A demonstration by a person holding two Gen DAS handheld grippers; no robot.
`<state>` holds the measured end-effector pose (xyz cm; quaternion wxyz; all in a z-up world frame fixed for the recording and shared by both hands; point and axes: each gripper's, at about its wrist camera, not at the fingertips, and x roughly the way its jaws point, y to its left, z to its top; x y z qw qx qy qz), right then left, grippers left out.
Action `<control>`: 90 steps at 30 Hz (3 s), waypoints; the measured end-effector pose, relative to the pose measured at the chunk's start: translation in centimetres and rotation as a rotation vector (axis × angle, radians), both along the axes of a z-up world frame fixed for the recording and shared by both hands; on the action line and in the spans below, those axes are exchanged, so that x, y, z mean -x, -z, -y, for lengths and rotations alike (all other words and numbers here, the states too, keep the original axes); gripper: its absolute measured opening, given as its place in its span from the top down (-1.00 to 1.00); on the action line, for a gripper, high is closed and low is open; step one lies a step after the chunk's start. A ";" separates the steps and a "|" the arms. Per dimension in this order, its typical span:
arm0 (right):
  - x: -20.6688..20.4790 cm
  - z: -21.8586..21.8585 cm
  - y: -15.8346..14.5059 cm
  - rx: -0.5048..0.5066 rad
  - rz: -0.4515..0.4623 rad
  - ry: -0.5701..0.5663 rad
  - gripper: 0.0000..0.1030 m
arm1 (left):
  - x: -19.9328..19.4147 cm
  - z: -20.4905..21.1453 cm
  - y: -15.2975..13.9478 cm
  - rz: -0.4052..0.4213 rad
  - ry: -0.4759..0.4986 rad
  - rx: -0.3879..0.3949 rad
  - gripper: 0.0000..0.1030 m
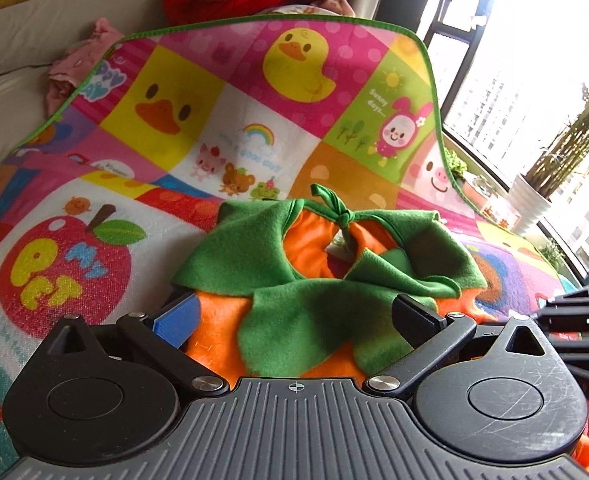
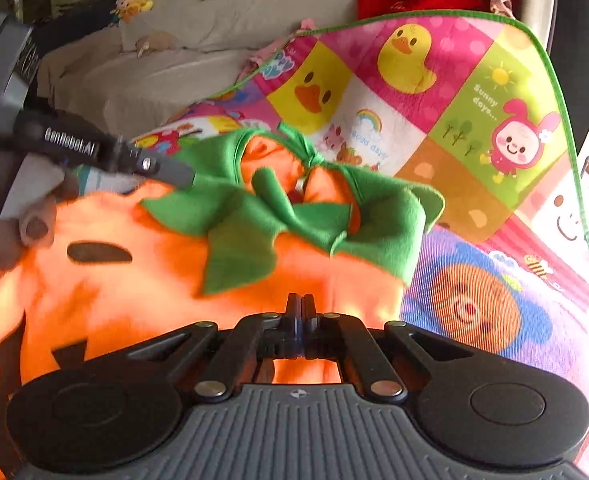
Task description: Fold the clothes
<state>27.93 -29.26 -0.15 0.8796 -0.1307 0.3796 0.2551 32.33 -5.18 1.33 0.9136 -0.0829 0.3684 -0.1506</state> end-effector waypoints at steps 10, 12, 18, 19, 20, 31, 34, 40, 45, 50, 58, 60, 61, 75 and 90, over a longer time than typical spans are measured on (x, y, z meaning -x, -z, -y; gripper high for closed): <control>0.7 3.5 -0.7 0.011 0.047 0.110 0.99 | -0.2 0.2 0.7 -0.018 -0.010 -0.009 -1.00; -0.1 4.1 -1.8 -0.034 0.071 0.140 0.97 | -0.1 0.2 0.6 -0.015 -0.007 -0.006 -1.00; -2.4 2.9 -4.4 -0.130 0.152 0.151 0.92 | -0.1 -0.1 0.1 0.000 -0.016 0.003 -1.00; -2.9 2.5 -4.4 -0.137 0.151 0.145 0.92 | -0.2 -0.1 0.1 0.000 -0.022 0.005 -1.00; -3.6 2.0 -3.9 -0.140 0.132 0.143 0.92 | -0.3 0.0 0.2 -0.003 -0.022 0.004 -1.00; -8.7 -0.9 0.7 -0.278 -0.050 0.208 0.21 | -0.5 0.8 1.4 -0.039 0.004 -0.011 -1.00; -10.0 -1.3 1.7 -0.258 -0.074 0.222 0.21 | -0.5 0.8 1.4 -0.041 0.005 -0.009 -1.00; -10.7 -2.7 3.4 -0.195 -0.062 0.192 0.21 | -0.5 0.8 1.4 -0.045 0.007 -0.010 -1.00; -9.1 -2.7 2.0 -0.189 -0.003 0.167 0.93 | -0.4 0.8 1.3 -0.045 0.009 -0.014 -1.00; -4.8 -1.0 -3.0 -0.257 0.096 0.084 0.93 | -0.2 0.7 1.2 -0.041 0.006 -0.018 -1.00; 0.2 0.2 -2.8 -0.101 0.011 0.002 0.92 | 0.2 1.0 0.9 -0.032 0.011 -0.019 -1.00; 0.8 0.3 -1.2 -0.020 -0.044 -0.006 0.92 | 0.4 1.0 0.7 -0.027 0.014 -0.020 -1.00; 1.1 0.6 -0.9 -0.003 -0.047 -0.006 0.92 | 0.5 1.0 0.6 -0.024 0.016 -0.020 -1.00; -7.6 -2.4 0.5 0.098 0.066 0.042 0.84 | -1.0 2.2 1.6 -0.066 0.149 0.143 -1.00; -11.1 -1.7 -1.2 0.008 0.170 0.129 0.24 | -3.4 1.7 3.7 -0.104 0.106 0.132 -1.00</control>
